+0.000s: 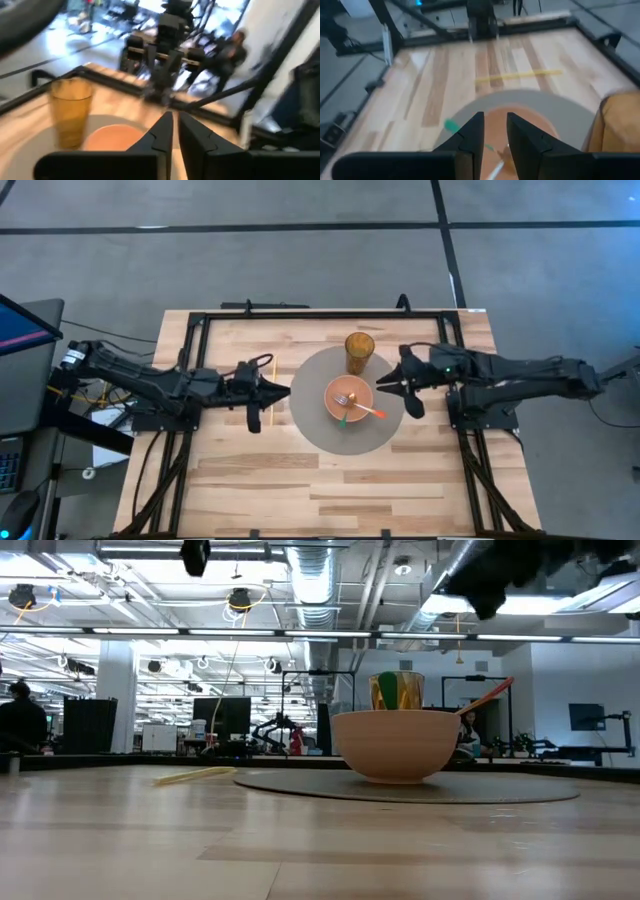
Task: Pick & Place Utensil
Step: Put the yellow straw into the brown cup on the gray mat
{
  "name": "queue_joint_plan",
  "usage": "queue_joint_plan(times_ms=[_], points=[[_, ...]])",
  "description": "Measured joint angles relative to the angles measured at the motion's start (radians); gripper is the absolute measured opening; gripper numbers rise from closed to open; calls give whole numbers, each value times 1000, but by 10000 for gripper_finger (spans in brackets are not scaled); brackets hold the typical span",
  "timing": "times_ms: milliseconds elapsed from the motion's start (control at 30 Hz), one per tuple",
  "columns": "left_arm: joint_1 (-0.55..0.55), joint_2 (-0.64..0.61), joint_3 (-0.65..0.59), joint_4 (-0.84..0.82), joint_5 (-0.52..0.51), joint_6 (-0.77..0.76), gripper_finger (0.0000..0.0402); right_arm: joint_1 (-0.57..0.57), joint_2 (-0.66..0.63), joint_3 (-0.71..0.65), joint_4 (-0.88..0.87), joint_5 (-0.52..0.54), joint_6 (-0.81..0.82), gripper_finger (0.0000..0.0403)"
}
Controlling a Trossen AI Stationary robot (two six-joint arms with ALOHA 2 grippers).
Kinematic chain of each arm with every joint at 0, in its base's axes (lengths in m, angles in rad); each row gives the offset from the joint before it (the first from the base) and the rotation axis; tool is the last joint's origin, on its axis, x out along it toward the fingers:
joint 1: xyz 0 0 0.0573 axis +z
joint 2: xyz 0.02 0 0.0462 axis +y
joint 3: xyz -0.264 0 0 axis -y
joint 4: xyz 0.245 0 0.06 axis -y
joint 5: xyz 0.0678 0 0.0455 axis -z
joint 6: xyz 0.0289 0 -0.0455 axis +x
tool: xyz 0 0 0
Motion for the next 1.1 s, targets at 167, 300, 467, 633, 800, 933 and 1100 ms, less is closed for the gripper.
queue_joint_plan(times_ms=[167,300,467,633,800,933,1100], points=[[17,11,140,-396,-118,-74,11,-1,-14,-58,-6,0,3,77],[32,37,145,-614,-109,-239,13,-16,-14,-42,-5,-1,1,77],[34,107,143,-793,-97,-408,28,-20,-14,-39,-13,-2,1,77],[73,185,143,-802,-131,-426,58,-18,-8,-39,-16,-5,1,77],[219,250,143,-802,-137,-434,96,-18,-6,-39,-16,-5,1,77],[353,328,143,-800,-65,-418,121,-18,-7,-39,-15,-5,1,77],[484,450,143,-797,-62,-369,134,-18,-6,-39,-16,-5,1,77]])
